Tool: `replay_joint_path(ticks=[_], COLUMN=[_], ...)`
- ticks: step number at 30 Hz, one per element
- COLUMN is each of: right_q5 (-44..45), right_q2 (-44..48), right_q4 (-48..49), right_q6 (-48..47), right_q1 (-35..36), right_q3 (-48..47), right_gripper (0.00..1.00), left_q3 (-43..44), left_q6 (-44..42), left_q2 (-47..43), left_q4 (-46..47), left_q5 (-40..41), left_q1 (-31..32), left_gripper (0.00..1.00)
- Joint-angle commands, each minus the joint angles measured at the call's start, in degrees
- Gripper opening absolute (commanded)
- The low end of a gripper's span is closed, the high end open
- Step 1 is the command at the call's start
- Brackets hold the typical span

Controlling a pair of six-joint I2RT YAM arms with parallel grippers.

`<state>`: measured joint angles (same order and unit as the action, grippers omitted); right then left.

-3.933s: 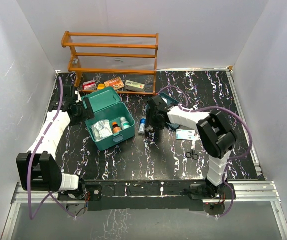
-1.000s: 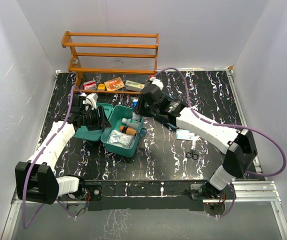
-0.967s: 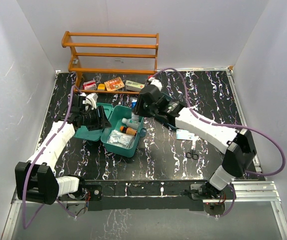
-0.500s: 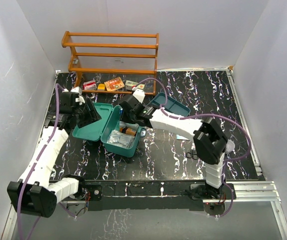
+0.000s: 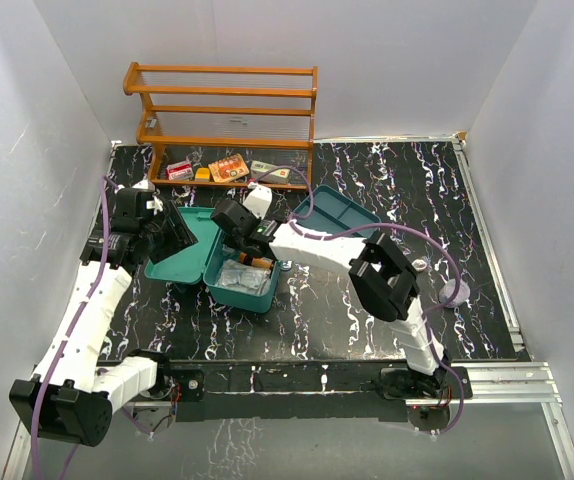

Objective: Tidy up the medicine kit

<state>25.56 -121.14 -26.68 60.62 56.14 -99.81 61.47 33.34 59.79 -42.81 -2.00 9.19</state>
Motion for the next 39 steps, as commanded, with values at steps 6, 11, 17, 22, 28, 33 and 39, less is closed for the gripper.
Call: replay_joint_path(ticks=[6, 11, 17, 22, 28, 33, 39], right_q5=[3.2, 1.1, 2.2, 1.7, -5.3, -6.4, -6.2], right_q2=[-4.5, -4.0, 0.9, 7.3, 16.6, 26.5, 35.7], right_q4=[-0.1, 1.2, 1.8, 2.3, 5.1, 6.5, 5.4], right_q6=[1.7, -0.7, -3.5, -7.7, -11.5, -13.5, -14.2], right_q1=[-0.2, -0.2, -0.2, -0.8, -4.0, -8.8, -16.8], right_q3=[-4.8, -5.2, -3.1, -1.5, 4.7, 12.8, 22.1], right_gripper=[0.32, 0.44, 0.5, 0.52, 0.52, 0.52, 0.51], left_q3=[3.3, 3.7, 4.2, 5.7, 4.8, 2.6, 3.9], left_q6=[-0.6, -0.6, -3.0, -8.1, -8.4, -9.6, -13.1], left_q2=[0.7, 1.0, 1.4, 2.0, 2.2, 4.7, 12.0], left_q4=[-1.8, -2.2, 0.2, 4.6, 11.9, 18.3, 19.6], left_q5=[-0.7, -0.2, -2.3, -8.2, -13.2, -14.0, 0.7], left_q1=[0.5, 0.5, 1.2, 3.5, 4.3, 7.1, 16.2], left_gripper=[0.54, 0.54, 0.54, 0.55, 0.56, 0.54, 0.52])
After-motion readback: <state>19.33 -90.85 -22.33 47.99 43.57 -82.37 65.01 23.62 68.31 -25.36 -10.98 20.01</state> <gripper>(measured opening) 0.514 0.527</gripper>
